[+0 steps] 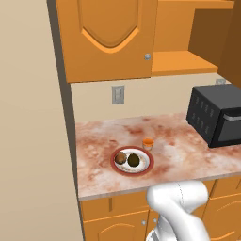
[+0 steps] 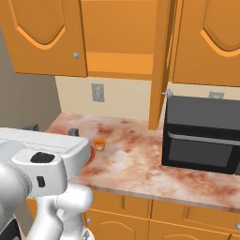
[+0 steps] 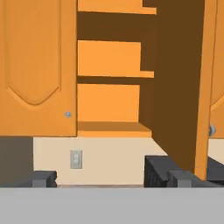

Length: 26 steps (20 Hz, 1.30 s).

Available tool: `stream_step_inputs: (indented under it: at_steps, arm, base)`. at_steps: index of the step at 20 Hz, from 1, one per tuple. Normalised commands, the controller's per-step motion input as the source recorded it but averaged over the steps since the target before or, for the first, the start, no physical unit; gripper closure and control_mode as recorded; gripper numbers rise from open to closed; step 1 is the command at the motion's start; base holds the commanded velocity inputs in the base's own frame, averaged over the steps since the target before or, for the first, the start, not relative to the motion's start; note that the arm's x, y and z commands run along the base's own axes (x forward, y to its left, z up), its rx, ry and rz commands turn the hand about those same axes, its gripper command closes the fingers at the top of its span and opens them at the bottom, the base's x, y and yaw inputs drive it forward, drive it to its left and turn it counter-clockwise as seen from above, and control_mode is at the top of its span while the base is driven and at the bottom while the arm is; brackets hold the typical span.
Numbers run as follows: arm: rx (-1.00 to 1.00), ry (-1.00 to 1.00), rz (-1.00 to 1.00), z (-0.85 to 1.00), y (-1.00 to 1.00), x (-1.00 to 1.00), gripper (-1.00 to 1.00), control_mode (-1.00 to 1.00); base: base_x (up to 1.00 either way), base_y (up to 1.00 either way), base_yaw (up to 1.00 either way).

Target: Pick the avocado and bread from the counter and place them on the plate. Then pick the jam from the cabinet and place it next to the plate. Lastly close the cabinet door.

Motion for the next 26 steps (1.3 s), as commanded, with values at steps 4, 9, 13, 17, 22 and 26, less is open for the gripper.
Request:
stream_step_inputs:
  at_steps: [4,9,13,17,22,26]
  arm:
    - [0.08,-0.29,0.01,0.75,-0.47,-0.91,-1.00,-1.00]
    - [0.13,-0.07,0.04,0.37,-0.59,-0.12,-1.00,-1.00]
    - [0.05,0.05,0.15,-0.06,-0.40,0.32,-1.00,-1.00]
    - [0.00,0.04,0.21,-0.66,-0.02,0.23,-1.00,-1.00]
    - [0.05,0.00,0.20,-0.29,0.00,0.35,-1.00,-1.00]
    - [0.13,0.03,0.19,-0.03,0.00,0.60,-1.00,-1.00]
  base:
    - [0.00,0.00,0.00]
    - [0.00,0.00,0.00]
    - [0.00,0.00,0.00]
    - [0.00,0.00,0.00]
    - [0.00,0.00,0.00]
    - [0.00,0.00,0.00]
